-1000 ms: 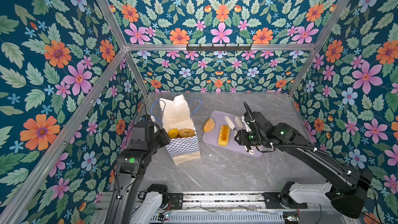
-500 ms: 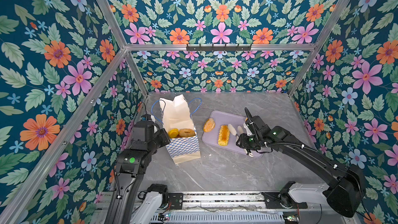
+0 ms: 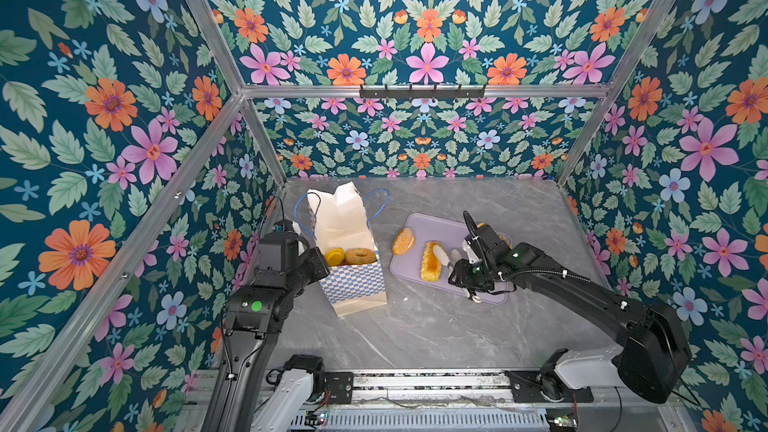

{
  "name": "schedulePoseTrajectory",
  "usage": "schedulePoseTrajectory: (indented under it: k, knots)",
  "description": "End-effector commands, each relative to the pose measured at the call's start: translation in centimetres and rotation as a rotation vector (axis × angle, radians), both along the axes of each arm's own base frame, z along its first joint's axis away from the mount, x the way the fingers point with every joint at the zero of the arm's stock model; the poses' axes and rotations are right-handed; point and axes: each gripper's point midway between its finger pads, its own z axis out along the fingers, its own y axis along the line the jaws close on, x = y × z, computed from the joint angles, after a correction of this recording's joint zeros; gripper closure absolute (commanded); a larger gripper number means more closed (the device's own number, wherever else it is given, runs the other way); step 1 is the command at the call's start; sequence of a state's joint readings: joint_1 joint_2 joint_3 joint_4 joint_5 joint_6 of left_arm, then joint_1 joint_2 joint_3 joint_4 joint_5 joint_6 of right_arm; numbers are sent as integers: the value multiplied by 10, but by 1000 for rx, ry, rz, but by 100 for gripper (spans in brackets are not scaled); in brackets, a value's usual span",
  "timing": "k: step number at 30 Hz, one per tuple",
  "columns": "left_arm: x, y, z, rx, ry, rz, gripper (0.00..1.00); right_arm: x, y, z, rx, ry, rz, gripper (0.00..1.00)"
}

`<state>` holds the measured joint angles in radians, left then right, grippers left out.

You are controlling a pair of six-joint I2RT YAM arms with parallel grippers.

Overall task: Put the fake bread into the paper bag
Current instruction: 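Close the tongs on the ridged pastry with the right gripper, then lift the ridged pastry with the tongs above the tray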

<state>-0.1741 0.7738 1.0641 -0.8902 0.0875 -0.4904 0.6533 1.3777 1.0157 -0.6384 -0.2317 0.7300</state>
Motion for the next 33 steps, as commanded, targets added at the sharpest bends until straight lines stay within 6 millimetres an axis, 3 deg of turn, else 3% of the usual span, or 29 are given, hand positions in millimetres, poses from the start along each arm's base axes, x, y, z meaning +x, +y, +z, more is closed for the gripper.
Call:
schedulePoseTrajectory:
  k: [1, 33]
  knots:
    - [2, 1, 3, 6, -15, 4, 87, 5, 9, 1, 41, -5, -1, 53]
    - [2, 3, 0, 14, -8, 9, 87, 6, 23, -20, 73, 64, 8, 52]
